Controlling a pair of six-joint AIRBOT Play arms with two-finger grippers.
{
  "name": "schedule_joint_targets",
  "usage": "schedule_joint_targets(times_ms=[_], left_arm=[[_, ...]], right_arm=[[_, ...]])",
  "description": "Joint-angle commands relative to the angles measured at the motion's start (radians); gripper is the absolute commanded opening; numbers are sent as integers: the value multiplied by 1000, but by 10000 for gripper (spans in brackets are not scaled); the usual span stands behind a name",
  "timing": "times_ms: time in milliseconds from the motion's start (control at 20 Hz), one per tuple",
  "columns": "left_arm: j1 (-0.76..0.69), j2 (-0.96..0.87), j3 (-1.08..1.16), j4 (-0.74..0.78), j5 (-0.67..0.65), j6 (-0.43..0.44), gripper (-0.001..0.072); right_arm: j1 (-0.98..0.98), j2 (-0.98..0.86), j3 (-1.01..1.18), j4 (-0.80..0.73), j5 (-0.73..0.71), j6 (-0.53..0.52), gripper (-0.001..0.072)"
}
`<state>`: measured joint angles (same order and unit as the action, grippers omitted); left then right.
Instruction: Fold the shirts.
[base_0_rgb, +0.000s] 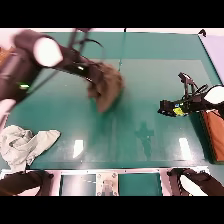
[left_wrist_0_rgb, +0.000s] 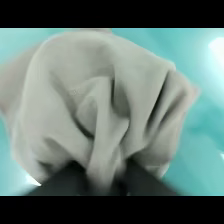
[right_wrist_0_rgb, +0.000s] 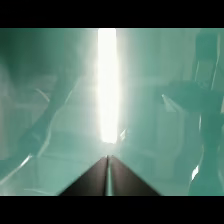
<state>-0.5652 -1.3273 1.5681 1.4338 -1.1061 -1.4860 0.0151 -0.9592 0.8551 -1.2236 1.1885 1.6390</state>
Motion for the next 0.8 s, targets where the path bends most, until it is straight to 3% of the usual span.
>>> schedule_joint_targets(times_ms=[0,50,200,350,500,750], left_arm=[[-43,-113,14,-147,-32,-35,654],[-21,-114,15,-147,-48,-35,654],[94,-109,65,-150,-137,-102,655],[178,-115,39,-163,-139,-126,655],[190,-134,-89,-183,-18,-136,655],[204,-275,-152,-288,289,-155,654]], right_arm=[[-1,0,0,-26,-15,-52,302],[-1,0,0,-51,-19,-52,432],[-36,-6,0,-77,-67,-50,451],[-68,-40,-1,-21,-74,-51,452],[-69,-114,2,-11,-169,-64,448],[-122,-407,150,261,-167,-254,431]])
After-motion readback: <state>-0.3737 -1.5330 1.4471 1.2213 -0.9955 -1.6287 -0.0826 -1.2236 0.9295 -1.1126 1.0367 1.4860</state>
